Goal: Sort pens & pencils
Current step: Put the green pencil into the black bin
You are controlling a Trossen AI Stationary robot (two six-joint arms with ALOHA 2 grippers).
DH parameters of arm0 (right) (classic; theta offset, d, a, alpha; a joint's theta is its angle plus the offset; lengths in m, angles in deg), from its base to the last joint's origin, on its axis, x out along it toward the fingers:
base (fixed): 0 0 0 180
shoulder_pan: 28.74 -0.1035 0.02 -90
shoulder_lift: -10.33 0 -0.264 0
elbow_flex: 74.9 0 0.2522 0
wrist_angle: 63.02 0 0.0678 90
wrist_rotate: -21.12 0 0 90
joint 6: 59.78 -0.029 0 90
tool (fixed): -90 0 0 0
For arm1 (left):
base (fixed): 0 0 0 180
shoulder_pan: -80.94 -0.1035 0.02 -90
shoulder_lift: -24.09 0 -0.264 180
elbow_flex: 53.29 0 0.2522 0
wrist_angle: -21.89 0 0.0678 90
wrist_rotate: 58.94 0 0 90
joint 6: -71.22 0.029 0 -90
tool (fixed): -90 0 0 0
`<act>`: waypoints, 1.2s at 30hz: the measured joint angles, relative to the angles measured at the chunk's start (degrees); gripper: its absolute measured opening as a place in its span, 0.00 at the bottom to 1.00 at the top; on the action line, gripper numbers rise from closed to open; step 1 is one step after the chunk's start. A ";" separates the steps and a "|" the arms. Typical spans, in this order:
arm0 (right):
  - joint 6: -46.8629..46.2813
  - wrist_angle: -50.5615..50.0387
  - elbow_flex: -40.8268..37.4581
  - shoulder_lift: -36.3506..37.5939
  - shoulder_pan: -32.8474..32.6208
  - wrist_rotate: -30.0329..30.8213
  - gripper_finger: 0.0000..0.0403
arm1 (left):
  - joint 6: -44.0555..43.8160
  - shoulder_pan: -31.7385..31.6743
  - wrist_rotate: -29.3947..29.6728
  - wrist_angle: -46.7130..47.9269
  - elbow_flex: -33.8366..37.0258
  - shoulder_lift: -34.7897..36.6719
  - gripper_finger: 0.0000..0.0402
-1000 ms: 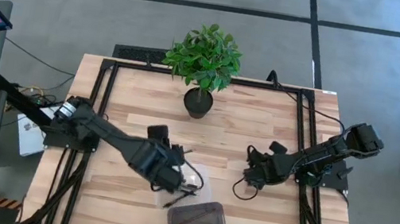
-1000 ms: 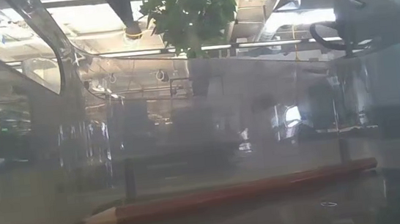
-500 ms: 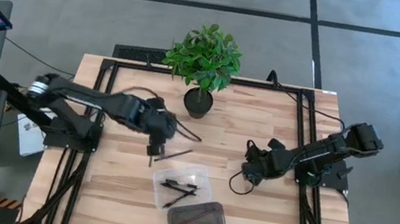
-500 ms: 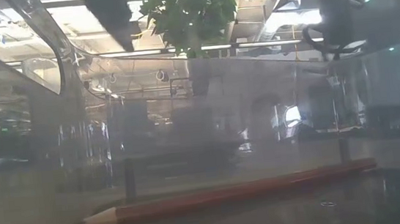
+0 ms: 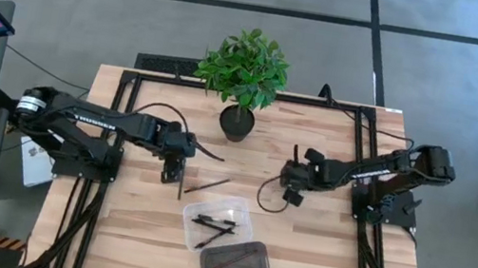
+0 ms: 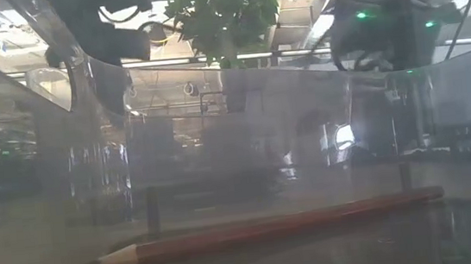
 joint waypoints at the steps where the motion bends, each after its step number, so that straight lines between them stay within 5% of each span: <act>1: 0.01 1.02 0.33 0.00 0.68 0.00 0.15 | 0.67 -0.01 -0.60 -1.20 0.98 0.00 0.43; 6: 0.03 2.51 2.35 0.00 3.31 -0.02 0.15 | 4.08 -0.97 -4.44 -7.48 5.12 -0.02 0.43; 17: 0.01 2.56 3.03 0.00 4.30 -0.10 0.15 | 11.77 -1.25 -0.75 -7.54 5.83 -0.02 0.43; 26: 0.01 2.58 3.03 -0.01 4.23 -0.19 0.15 | 7.43 -1.25 0.40 -8.05 5.83 -0.02 0.43; 36: 0.01 3.42 3.03 -0.02 4.23 -0.17 0.15 | 40.57 -0.72 0.30 -6.13 5.78 -2.37 0.41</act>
